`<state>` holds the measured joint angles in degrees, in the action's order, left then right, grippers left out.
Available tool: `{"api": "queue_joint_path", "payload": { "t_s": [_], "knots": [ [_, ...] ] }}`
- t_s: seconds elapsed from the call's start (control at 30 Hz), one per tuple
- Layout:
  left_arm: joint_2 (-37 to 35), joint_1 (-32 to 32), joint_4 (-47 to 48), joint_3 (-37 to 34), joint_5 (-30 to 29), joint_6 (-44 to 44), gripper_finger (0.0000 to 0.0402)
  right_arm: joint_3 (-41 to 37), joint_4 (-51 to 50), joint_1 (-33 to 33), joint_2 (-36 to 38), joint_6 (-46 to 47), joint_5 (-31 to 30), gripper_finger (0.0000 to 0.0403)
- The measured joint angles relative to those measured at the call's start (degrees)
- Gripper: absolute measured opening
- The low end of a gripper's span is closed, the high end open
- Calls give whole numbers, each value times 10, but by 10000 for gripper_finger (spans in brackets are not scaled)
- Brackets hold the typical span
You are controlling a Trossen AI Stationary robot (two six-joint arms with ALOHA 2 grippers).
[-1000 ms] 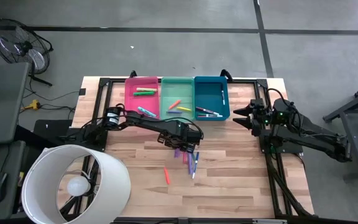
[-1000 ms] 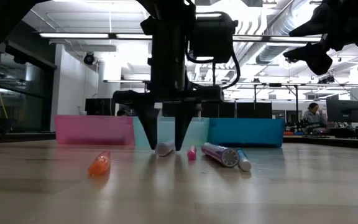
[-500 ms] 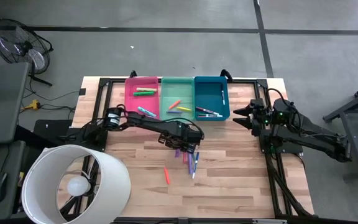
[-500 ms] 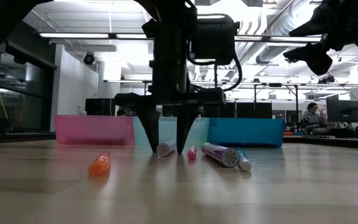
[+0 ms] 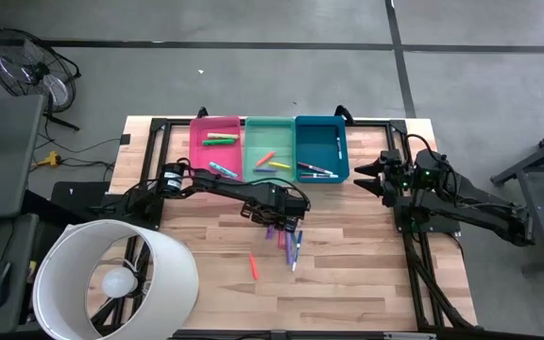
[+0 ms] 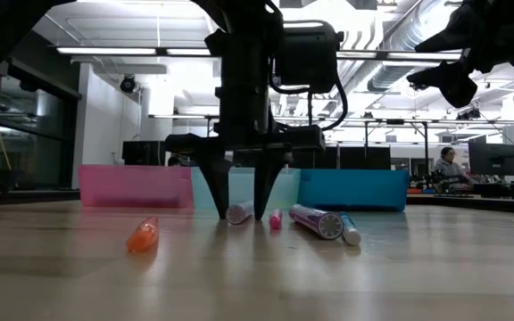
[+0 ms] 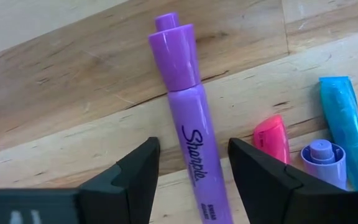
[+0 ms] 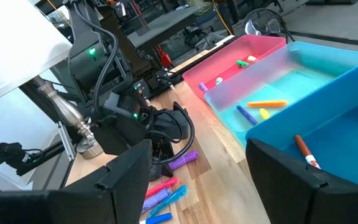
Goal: Pick & Place Markers
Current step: Put the purple marker into the red bin
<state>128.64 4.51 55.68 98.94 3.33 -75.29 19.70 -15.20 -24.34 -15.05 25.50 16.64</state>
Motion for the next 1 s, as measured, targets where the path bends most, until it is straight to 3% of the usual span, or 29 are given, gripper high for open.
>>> {"api": "queue_joint_path", "payload": {
  "t_s": [0.57, 1.0],
  "knots": [
    [0, 0, -10, 0, 23, 32, 59, 0, 0, 0, 0, 0, 0, 250],
    [0, -1, -9, 0, 20, 104, 58, 0, 0, 0, 0, 0, 0, 250]
  ]
}}
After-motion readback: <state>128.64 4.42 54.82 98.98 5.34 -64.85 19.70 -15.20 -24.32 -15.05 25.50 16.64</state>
